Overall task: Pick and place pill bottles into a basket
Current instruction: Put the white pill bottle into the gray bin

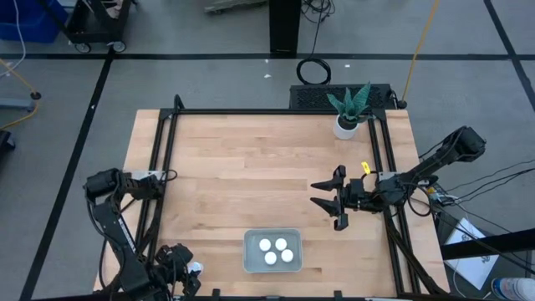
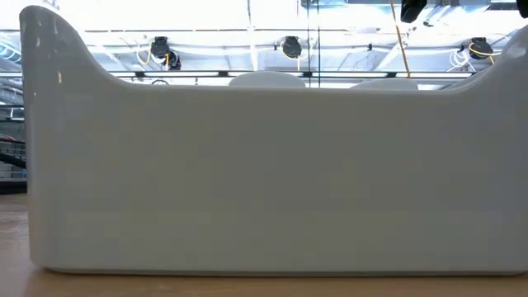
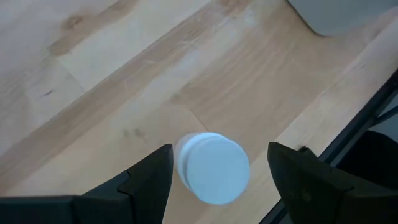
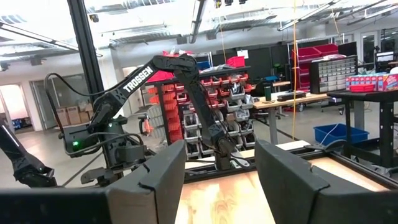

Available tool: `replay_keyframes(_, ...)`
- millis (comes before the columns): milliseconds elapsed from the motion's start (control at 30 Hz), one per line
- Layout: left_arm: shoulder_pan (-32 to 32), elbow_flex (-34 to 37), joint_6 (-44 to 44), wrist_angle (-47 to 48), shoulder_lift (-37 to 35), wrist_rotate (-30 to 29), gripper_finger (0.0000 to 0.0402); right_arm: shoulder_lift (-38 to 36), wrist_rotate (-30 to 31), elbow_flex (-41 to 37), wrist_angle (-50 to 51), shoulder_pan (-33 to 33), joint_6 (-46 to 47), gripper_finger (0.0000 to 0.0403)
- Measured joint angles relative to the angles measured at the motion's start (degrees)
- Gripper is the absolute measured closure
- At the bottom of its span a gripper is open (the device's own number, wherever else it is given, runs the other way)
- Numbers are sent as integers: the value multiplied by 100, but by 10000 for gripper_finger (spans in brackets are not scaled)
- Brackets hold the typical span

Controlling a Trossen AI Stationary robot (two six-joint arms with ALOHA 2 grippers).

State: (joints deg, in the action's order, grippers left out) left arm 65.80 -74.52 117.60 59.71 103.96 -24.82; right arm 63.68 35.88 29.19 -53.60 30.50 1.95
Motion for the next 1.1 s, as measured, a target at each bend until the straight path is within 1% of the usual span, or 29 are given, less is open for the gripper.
replay_keyframes(300, 0, 2, -44, 1, 2, 57, 133, 0, 0, 0, 52, 0, 38, 216)
replay_keyframes(600, 48, 179, 67, -42, 2, 100, 133, 0, 0, 2, 72, 0, 40, 216)
replay_keyframes(800, 63, 179, -8, -236, 0, 86, 133, 0, 0, 2, 74, 0, 40, 216)
replay_keyframes(900, 63, 179, -91, -342, 0, -54, 133, 0, 0, 2, 76, 0, 40, 216)
replay_keyframes(1100, 63, 387, -32, -561, 0, 59, 133, 0, 0, 2, 77, 0, 40, 216)
